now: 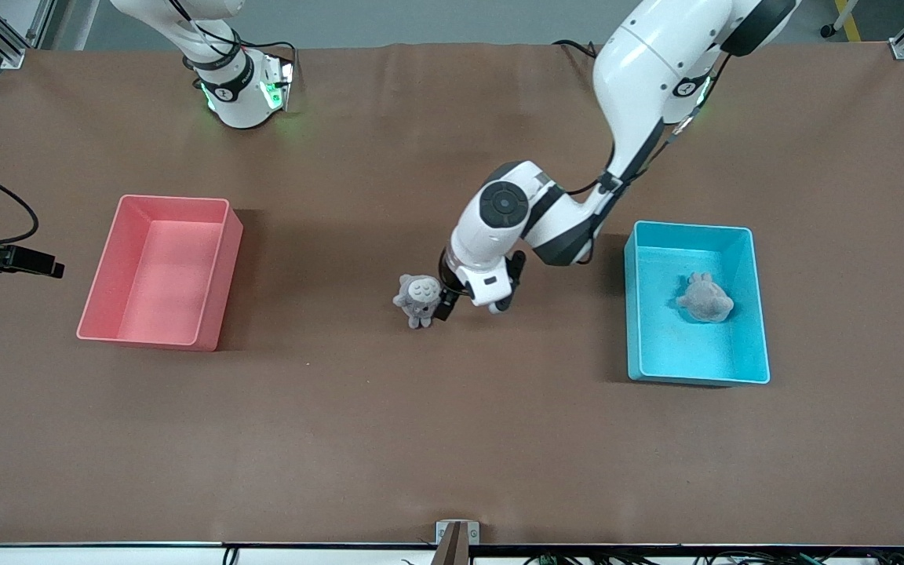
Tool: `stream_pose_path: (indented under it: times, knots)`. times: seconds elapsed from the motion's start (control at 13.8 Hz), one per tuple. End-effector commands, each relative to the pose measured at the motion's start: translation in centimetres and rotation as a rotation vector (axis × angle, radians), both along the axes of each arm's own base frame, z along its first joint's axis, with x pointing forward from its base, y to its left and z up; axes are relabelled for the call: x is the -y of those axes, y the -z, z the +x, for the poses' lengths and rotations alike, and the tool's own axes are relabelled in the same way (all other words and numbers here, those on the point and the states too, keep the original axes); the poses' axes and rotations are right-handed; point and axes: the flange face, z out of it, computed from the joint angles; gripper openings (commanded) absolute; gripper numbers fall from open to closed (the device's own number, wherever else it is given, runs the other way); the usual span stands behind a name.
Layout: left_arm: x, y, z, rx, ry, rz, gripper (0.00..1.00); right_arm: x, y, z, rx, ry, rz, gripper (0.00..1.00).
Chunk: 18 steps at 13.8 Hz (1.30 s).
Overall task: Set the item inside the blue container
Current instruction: 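Retract the right arm while the left gripper reaches the Totoro plush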
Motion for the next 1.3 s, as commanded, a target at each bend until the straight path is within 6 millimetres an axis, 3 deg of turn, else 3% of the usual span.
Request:
stream_pose_path:
  times: [0.0, 0.14, 0.36, 0.72, 0.8, 0.87, 1.01, 1.16, 1.23]
  knots:
    - [3.5, -0.3, -1.0, -0.012, -0.071, -0.037, 1.00, -0.5, -1.2, 0.4, 0.017, -0.007, -0.009, 1.00]
    - [4.4, 0.4, -1.6, -0.015, -0.111, -0.058, 1.00, -0.4, -1.5, 0.4, 0.021, -0.006, -0.002, 1.00]
    - [5.2, 3.2, -2.3, 0.001, -0.122, -0.093, 1.00, -0.4, -1.5, -0.4, -0.024, 0.000, 0.008, 1.00]
    - [4.3, 4.5, -1.4, 0.036, -0.121, -0.064, 0.99, -1.1, -1.9, -0.7, -0.037, -0.013, -0.007, 1.00]
    - [3.8, 5.1, -1.0, 0.045, -0.119, -0.047, 0.95, -1.2, -1.8, -0.6, -0.035, -0.019, -0.003, 1.00]
    - [3.8, 6.1, -1.3, 0.044, -0.109, -0.032, 0.86, -1.0, -1.6, -0.7, -0.038, -0.013, 0.007, 1.00]
    - [3.6, 7.4, -1.5, 0.055, -0.085, -0.005, 0.55, -2.0, -2.2, -0.9, -0.032, -0.030, 0.000, 1.00]
    - [3.8, 7.4, -1.8, 0.062, -0.072, -0.001, 0.16, -2.5, -2.6, -1.3, -0.030, -0.039, -0.002, 1.00]
    - [3.9, 7.3, -1.7, 0.063, -0.072, -0.002, 0.03, -2.3, -2.6, -1.5, -0.030, -0.036, -0.001, 1.00]
